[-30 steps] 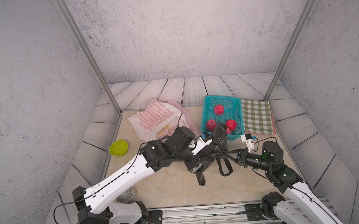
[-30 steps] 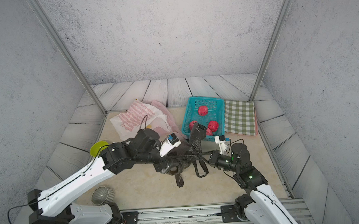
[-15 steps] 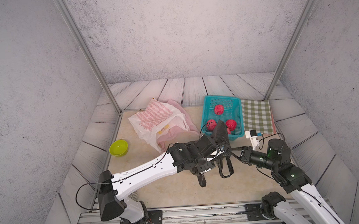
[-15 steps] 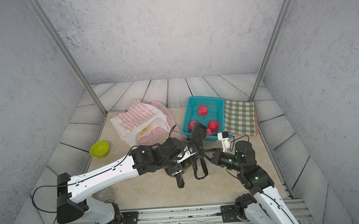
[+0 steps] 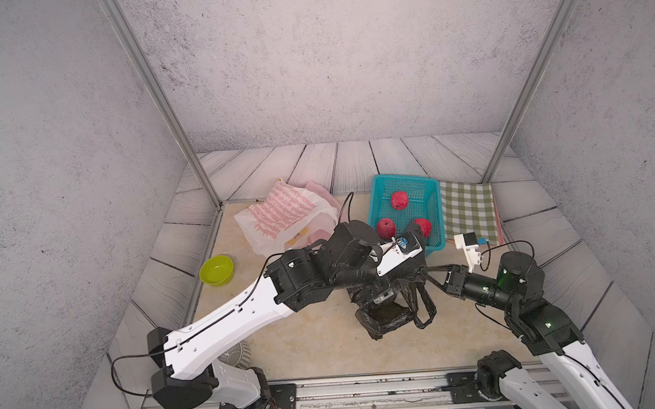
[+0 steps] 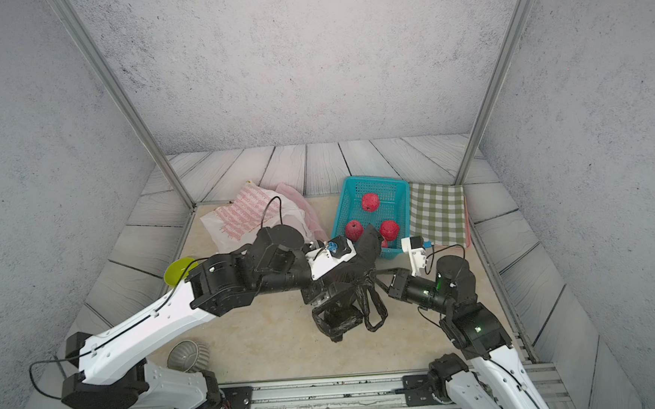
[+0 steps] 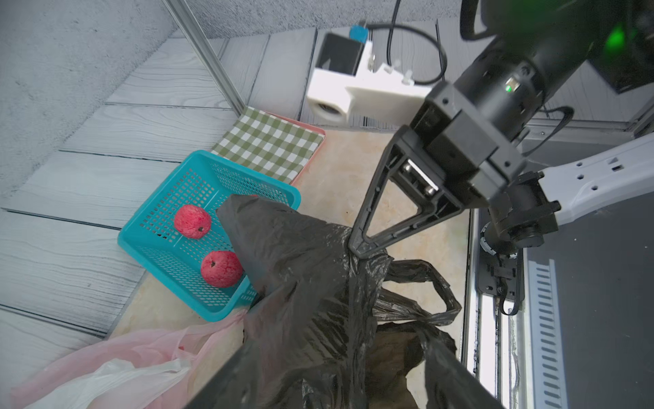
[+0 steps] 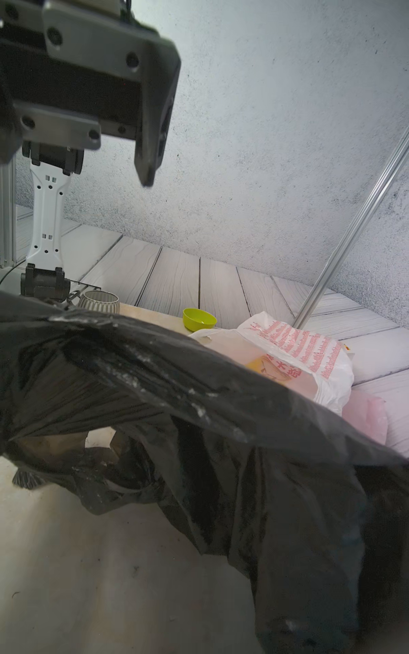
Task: Untie the knot of a plastic bag & take out the apple
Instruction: Untie the plastic bag at the center of the board.
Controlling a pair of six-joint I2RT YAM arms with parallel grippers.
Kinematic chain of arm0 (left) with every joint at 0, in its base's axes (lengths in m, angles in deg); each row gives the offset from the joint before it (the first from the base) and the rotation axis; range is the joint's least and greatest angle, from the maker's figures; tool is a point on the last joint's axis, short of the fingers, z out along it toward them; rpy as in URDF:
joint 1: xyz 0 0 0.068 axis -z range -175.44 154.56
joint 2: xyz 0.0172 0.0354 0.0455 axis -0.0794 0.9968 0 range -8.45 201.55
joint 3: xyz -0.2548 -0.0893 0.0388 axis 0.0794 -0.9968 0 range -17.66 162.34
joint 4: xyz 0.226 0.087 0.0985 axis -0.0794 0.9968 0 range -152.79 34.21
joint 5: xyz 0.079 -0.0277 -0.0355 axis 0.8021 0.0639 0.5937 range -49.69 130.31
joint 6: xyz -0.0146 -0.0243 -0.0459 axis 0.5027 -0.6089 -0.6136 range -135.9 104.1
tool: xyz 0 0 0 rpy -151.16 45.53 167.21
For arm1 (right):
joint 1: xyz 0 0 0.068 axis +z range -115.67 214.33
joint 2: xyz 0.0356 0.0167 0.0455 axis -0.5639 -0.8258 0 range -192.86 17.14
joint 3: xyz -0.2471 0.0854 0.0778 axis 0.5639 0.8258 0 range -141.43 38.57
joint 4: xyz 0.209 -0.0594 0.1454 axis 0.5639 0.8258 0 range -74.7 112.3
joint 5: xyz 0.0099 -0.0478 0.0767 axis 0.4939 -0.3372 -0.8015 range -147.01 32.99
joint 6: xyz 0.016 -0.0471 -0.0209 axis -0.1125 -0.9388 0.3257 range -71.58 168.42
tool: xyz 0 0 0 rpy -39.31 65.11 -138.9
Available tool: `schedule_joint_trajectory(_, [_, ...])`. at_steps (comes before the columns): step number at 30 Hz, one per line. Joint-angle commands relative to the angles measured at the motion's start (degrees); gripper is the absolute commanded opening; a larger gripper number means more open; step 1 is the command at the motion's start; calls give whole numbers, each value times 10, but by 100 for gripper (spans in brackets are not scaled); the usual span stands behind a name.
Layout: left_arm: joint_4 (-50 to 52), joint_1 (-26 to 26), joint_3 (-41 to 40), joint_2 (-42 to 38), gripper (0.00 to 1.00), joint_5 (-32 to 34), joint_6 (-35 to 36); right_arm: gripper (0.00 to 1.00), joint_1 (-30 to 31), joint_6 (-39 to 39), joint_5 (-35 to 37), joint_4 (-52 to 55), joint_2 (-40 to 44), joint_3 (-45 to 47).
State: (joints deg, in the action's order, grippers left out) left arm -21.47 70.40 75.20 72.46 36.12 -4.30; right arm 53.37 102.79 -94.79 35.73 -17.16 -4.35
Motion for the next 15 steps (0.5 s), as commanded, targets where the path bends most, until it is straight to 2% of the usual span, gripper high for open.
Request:
schedule_joint_trajectory(1, [0, -3, -32, 28, 72, 0, 9, 0, -2, -5, 1, -3, -5, -30])
schedule_joint_trajectory(15, [-64, -4, -100, 59, 70, 58, -17, 0, -2, -2, 5, -2, -3, -34])
